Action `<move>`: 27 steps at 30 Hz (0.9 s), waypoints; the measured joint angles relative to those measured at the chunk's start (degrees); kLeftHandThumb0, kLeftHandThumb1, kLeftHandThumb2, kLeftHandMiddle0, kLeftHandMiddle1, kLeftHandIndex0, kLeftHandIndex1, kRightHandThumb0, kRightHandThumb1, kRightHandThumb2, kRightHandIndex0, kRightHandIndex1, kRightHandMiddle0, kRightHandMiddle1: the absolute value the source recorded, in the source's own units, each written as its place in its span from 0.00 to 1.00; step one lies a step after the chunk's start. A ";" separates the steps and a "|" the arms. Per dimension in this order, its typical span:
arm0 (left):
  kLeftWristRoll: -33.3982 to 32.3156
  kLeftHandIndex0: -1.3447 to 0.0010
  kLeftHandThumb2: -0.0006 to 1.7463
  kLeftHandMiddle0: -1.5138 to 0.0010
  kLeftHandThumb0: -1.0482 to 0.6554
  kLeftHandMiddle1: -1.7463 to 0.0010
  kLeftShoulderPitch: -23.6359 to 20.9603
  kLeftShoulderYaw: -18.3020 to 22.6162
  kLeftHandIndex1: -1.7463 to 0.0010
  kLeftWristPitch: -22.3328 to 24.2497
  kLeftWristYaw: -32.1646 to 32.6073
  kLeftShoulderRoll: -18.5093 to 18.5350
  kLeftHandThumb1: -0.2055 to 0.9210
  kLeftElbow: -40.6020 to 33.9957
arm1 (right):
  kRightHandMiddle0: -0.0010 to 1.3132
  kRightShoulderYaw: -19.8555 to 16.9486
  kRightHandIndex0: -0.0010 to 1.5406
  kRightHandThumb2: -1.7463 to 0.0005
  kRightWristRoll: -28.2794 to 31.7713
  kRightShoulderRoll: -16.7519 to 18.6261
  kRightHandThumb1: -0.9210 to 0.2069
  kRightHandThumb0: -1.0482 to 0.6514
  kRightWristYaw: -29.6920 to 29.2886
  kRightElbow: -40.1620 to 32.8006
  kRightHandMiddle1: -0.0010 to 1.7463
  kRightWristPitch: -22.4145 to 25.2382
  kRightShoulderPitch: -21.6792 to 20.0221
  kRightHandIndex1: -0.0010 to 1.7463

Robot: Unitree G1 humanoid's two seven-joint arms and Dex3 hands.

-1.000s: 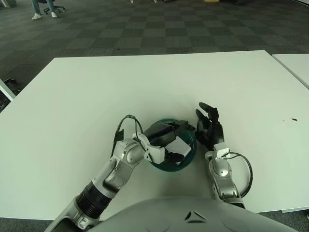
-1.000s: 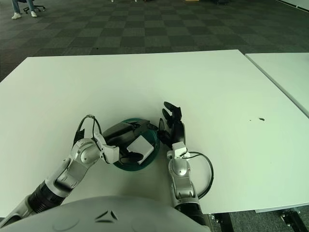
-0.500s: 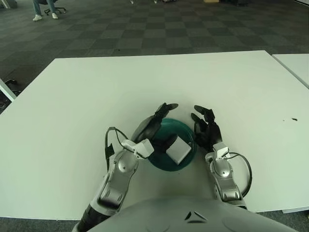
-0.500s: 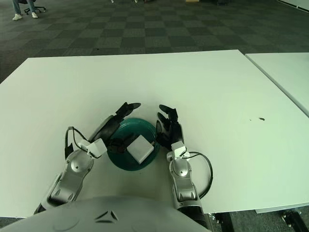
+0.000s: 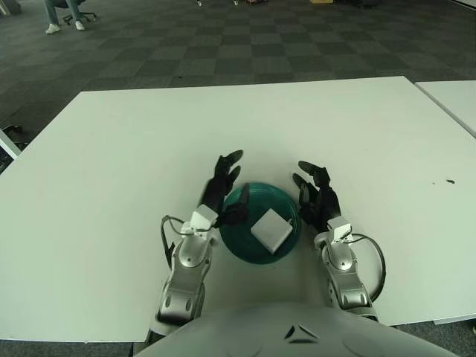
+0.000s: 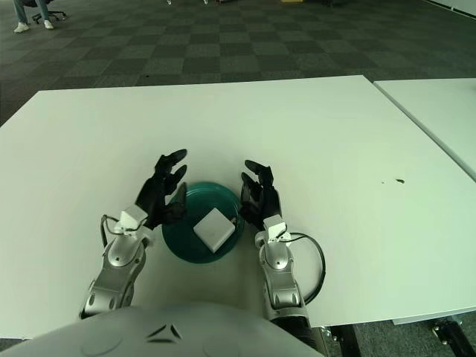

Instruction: Put the charger into the plate.

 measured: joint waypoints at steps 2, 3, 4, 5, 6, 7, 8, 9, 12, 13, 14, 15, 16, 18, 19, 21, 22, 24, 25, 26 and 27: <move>-1.39 1.00 0.60 0.73 0.06 0.98 1.13 1.61 0.58 -0.05 1.35 -0.28 1.00 -0.01 | 0.01 -0.03 0.34 0.49 0.00 0.08 0.00 0.21 -0.03 -0.18 0.49 0.11 0.23 0.02; -2.04 1.00 0.60 0.73 0.06 0.98 1.71 2.27 0.57 0.00 2.12 -0.38 1.00 -0.02 | 0.01 -0.05 0.34 0.49 0.00 0.08 0.00 0.21 -0.03 -0.24 0.49 0.23 0.32 0.02; -2.34 1.00 0.60 0.72 0.06 0.98 2.14 2.70 0.57 0.08 2.60 -0.44 1.00 -0.02 | 0.01 -0.11 0.34 0.49 0.01 0.07 0.00 0.21 -0.03 -0.26 0.49 0.36 0.36 0.02; -2.56 1.00 0.60 0.72 0.06 0.98 2.52 2.98 0.57 0.28 3.06 -0.48 1.00 -0.03 | 0.01 -0.15 0.34 0.49 0.01 0.05 0.00 0.21 -0.03 -0.33 0.49 0.54 0.38 0.02; -2.68 1.00 0.60 0.71 0.06 0.98 2.76 3.09 0.57 0.45 3.31 -0.49 1.00 -0.03 | 0.01 -0.15 0.34 0.49 0.01 0.05 0.00 0.21 -0.03 -0.38 0.49 0.66 0.38 0.02; -2.90 1.00 0.60 0.71 0.06 0.98 2.94 3.12 0.56 0.61 3.43 -0.49 1.00 -0.02 | 0.01 -0.12 0.34 0.49 0.01 0.05 0.00 0.21 0.00 -0.48 0.49 0.82 0.41 0.02; -3.18 0.99 0.60 0.71 0.06 0.98 3.02 3.12 0.56 0.67 3.49 -0.44 1.00 0.00 | 0.00 -0.09 0.34 0.49 0.01 0.03 0.00 0.21 0.04 -0.58 0.49 0.93 0.46 0.01; -3.38 0.99 0.60 0.71 0.06 0.98 3.02 3.14 0.56 0.65 3.45 -0.38 1.00 0.08 | 0.00 -0.05 0.33 0.49 0.00 -0.03 0.00 0.21 0.13 -0.71 0.49 1.02 0.51 0.01; -3.70 0.98 0.60 0.70 0.06 0.98 2.95 3.62 0.55 0.02 3.21 0.46 1.00 1.04 | 0.00 0.03 0.33 0.49 0.00 -0.31 0.00 0.20 0.37 -1.05 0.48 1.08 0.76 0.01; -3.76 0.98 0.59 0.70 0.06 0.98 2.88 3.83 0.55 -0.50 3.09 0.75 1.00 1.80 | 0.00 0.05 0.33 0.49 0.00 -0.37 0.00 0.20 0.42 -1.22 0.48 1.09 0.87 0.01; -3.83 0.98 0.59 0.70 0.06 0.98 2.76 4.15 0.55 -1.08 2.91 1.04 1.00 2.79 | 0.00 0.08 0.33 0.49 0.00 -0.42 0.00 0.20 0.45 -1.42 0.48 1.12 1.03 0.01; -3.85 0.98 0.59 0.70 0.07 0.98 2.71 4.45 0.55 -1.48 2.76 1.46 1.00 3.65 | 0.00 0.14 0.33 0.49 0.00 -0.44 0.00 0.20 0.51 -1.57 0.48 1.17 1.12 0.01; -3.87 0.98 0.59 0.71 0.07 0.98 2.68 4.83 0.55 -1.75 2.65 1.94 1.00 4.56 | 0.00 0.19 0.33 0.49 0.00 -0.46 0.00 0.20 0.68 -1.70 0.48 1.28 1.18 0.01; -3.96 0.98 0.59 0.71 0.07 0.98 2.67 5.60 0.55 -2.13 2.46 2.85 1.00 6.18 | 0.00 0.21 0.34 0.49 0.00 -0.49 0.00 0.20 0.93 -2.04 0.48 1.59 1.33 0.01; -4.08 0.98 0.59 0.71 0.07 0.99 2.67 5.99 0.55 -2.50 2.26 3.23 1.00 6.82 | 0.01 0.19 0.34 0.49 0.01 -0.50 0.00 0.20 0.97 -2.17 0.48 1.68 1.42 0.01; -4.49 0.98 0.59 0.72 0.07 0.99 2.47 6.47 0.55 -3.76 1.72 4.00 1.00 7.65 | 0.01 0.13 0.34 0.49 0.01 -0.51 0.00 0.20 1.02 -2.53 0.48 1.82 1.80 0.01; -4.77 0.98 0.59 0.72 0.08 0.99 2.40 6.80 0.55 -4.45 1.42 4.29 1.00 8.17 | 0.01 0.11 0.34 0.49 0.02 -0.52 0.00 0.20 1.06 -2.79 0.48 2.01 2.00 0.01; -5.16 0.99 0.59 0.72 0.08 0.99 2.33 7.19 0.55 -5.51 0.93 4.69 1.00 8.94 | 0.01 0.11 0.34 0.50 0.02 -0.53 0.00 0.20 1.28 -3.31 0.49 2.26 2.44 0.02; -5.32 0.99 0.60 0.73 0.08 0.99 2.30 7.33 0.56 -6.00 0.79 4.80 1.00 9.34 | 0.01 0.12 0.34 0.50 0.02 -0.53 0.00 0.20 1.43 -3.51 0.49 2.32 2.65 0.02; -5.53 0.99 0.60 0.73 0.08 1.00 2.29 7.45 0.56 -6.63 0.71 4.88 1.00 9.92 | 0.01 0.11 0.34 0.50 0.02 -0.55 0.00 0.20 1.52 -3.77 0.49 2.42 2.86 0.02; -5.64 0.99 0.60 0.73 0.08 1.00 2.31 7.54 0.56 -7.15 0.65 4.95 1.00 10.43 | 0.02 0.10 0.35 0.50 0.02 -0.59 0.00 0.20 1.63 -3.95 0.49 2.49 2.98 0.02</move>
